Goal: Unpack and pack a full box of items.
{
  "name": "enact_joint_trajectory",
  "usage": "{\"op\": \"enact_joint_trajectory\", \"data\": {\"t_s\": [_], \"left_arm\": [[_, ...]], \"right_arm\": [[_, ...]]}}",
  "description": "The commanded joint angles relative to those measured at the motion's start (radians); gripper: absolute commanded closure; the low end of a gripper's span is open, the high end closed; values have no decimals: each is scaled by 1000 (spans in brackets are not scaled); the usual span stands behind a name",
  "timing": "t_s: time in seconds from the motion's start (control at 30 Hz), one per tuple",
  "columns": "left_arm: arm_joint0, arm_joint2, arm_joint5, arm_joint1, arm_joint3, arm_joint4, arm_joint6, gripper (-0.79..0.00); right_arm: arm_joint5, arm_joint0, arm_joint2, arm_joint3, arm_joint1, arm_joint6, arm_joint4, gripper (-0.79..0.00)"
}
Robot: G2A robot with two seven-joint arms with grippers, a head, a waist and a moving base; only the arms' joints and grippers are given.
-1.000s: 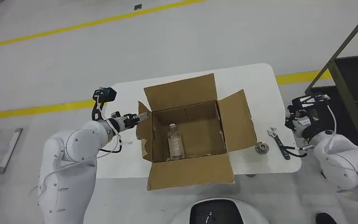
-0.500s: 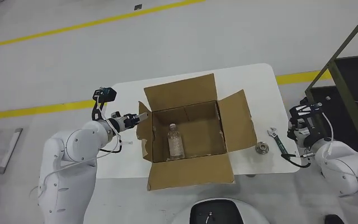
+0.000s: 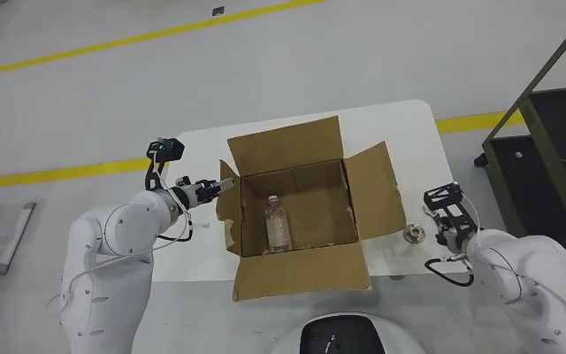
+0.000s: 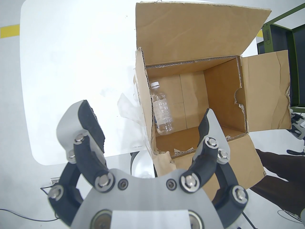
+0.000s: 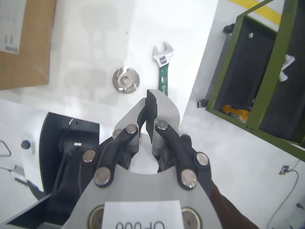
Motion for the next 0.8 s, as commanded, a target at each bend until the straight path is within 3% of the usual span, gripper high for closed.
{"op": "enact_joint_trajectory", "data": {"t_s": [0.0,0.47,0.6,0.63,0.7,0.77], "left_arm": [[0,0,0,0,0,0,0,-785],[0,0,0,0,0,0,0,-785],[0,0,0,0,0,0,0,-785],[0,0,0,0,0,0,0,-785],[0,0,0,0,0,0,0,-785],[0,0,0,0,0,0,0,-785]], "right_arm": [[-10,30,-20,33,-2,30,40,0],[-39,41,-39,63,-4,12,74,0],[-54,110,-75,133,-6,46,63,0],[-54,135,-90,153,-8,61,63,-18],[-48,182,-117,193,-11,82,55,-148],[-40,222,-145,232,-15,108,50,-215]]}}
